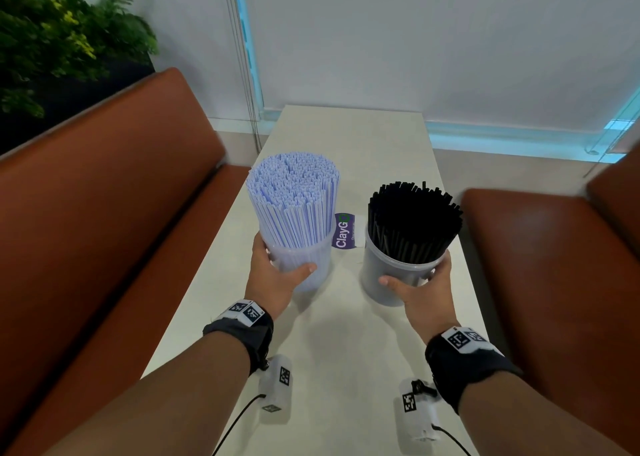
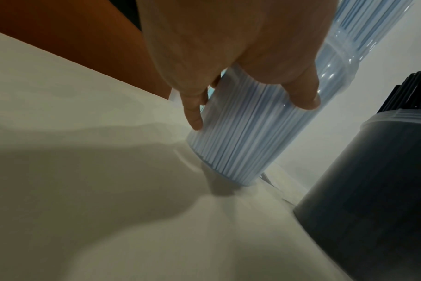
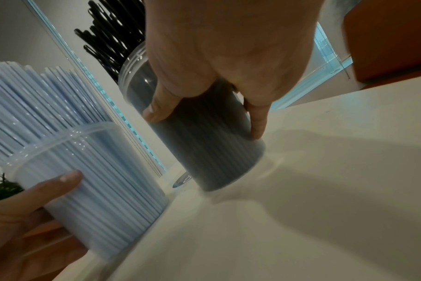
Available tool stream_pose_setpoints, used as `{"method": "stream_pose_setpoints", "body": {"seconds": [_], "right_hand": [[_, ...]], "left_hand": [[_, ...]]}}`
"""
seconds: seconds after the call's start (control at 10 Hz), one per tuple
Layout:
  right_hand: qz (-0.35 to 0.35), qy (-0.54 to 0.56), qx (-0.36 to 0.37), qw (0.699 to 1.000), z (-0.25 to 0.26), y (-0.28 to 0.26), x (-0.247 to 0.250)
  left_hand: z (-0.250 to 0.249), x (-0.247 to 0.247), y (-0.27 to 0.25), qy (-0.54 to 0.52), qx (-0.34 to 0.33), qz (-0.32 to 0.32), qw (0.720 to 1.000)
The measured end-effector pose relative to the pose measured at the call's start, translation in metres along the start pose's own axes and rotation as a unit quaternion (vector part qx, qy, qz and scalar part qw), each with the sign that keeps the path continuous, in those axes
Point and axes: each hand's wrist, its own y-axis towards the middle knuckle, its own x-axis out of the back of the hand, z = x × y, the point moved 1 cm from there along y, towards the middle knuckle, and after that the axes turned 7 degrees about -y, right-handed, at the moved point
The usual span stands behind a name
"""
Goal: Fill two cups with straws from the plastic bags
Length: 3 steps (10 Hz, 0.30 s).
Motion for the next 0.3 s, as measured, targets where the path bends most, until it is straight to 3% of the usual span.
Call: {"method": "stream_pose_setpoints", "body": {"seconds": [0.2, 0.3], "right_hand": [[0.035, -0.015, -0.022, 0.999, 0.005, 0.001, 0.005], [0.034, -0.082, -0.088, 0.992, 0.007, -0.014, 0.014]], "left_hand": [[-0.006, 0.0, -0.003, 0.002, 0.007, 0.023, 1.0], [-0.002, 0.008, -0.017, 0.032, 0.077, 0.007, 0.997]]}}
